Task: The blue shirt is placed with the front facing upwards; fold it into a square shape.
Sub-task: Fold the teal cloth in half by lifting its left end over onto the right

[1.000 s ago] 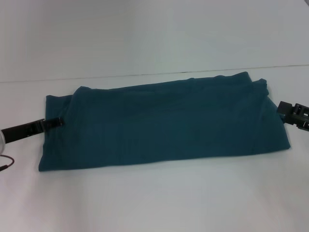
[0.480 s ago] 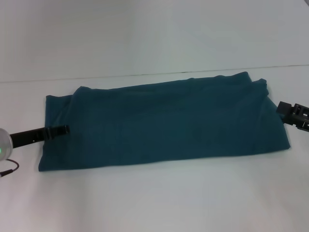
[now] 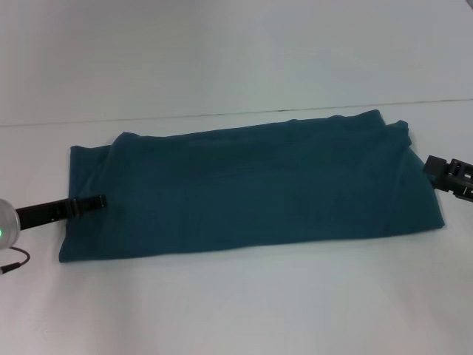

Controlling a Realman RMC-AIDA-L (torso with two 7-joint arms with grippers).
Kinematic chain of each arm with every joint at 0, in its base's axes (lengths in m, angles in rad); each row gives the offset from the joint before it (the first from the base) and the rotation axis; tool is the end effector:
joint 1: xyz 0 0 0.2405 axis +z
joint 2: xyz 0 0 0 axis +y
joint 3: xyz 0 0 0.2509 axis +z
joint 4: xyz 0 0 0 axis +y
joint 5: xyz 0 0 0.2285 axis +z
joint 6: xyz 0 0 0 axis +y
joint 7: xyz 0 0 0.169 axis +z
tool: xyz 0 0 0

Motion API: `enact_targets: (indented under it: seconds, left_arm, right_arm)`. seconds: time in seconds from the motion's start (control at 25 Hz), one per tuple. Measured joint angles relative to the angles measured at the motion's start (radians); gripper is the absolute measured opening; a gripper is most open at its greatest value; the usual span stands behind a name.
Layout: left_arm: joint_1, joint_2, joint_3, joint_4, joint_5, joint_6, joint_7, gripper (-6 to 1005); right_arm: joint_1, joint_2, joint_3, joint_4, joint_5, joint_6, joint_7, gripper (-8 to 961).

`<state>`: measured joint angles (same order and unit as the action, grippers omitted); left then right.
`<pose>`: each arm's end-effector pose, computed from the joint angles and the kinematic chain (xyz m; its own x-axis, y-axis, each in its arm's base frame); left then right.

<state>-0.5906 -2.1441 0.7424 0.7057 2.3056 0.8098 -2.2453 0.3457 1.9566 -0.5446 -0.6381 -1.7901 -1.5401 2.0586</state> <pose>-0.3234 0.4287 -0.0186 0.3411 0.7290 0.5935 0.9188 -0.1253 -0.3742 0.3373 0.3318 0.0750 0.0816 -0.6689 -0.7388 -0.9342 -0.3096 0.1771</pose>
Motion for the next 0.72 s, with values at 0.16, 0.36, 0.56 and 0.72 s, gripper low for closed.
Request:
enact_targets:
  seconds: [0.16, 0.36, 0.56, 0.72]
  left_arm:
    - [-0.001, 0.001, 0.000, -0.009, 0.000, 0.000, 0.000, 874]
    - [-0.001, 0.001, 0.003, -0.011, 0.000, 0.008, 0.000, 874]
    - [-0.016, 0.004, 0.006, -0.027, 0.000, 0.035, 0.005, 874]
    - [-0.033, 0.007, 0.007, -0.039, -0.003, 0.065, 0.008, 875]
  right_arm:
    - [0.000, -0.001, 0.000, 0.001, 0.000, -0.001, 0.000, 927]
    - [-0.001, -0.001, 0.000, 0.002, 0.000, -0.002, 0.000, 927]
    - [-0.001, -0.001, 0.000, 0.002, 0.000, -0.002, 0.000, 927]
    - [-0.001, -0.001, 0.000, 0.002, 0.000, -0.002, 0.000, 927]
